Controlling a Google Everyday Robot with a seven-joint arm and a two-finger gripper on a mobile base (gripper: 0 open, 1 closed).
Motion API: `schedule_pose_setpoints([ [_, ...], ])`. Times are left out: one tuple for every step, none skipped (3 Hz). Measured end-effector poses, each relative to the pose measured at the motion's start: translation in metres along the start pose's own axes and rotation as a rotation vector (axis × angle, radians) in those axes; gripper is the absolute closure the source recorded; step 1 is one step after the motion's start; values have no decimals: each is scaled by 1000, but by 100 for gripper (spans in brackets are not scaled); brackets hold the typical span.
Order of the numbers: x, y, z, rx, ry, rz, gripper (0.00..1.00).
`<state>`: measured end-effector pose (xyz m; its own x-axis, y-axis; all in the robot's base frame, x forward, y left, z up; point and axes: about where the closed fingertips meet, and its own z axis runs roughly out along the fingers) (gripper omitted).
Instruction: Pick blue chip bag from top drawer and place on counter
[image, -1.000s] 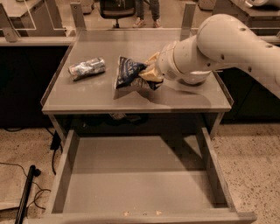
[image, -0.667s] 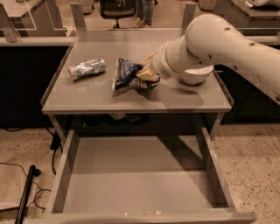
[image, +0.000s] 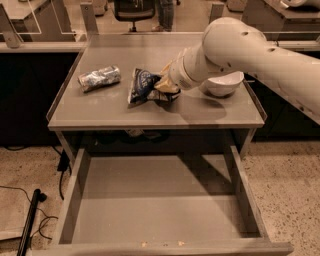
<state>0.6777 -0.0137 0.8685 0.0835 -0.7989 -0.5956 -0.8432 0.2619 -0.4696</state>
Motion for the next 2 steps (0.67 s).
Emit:
schedule_pose_setpoints([
  [1, 0, 2, -1, 7, -4, 96],
  [1, 0, 2, -1, 7, -4, 70],
])
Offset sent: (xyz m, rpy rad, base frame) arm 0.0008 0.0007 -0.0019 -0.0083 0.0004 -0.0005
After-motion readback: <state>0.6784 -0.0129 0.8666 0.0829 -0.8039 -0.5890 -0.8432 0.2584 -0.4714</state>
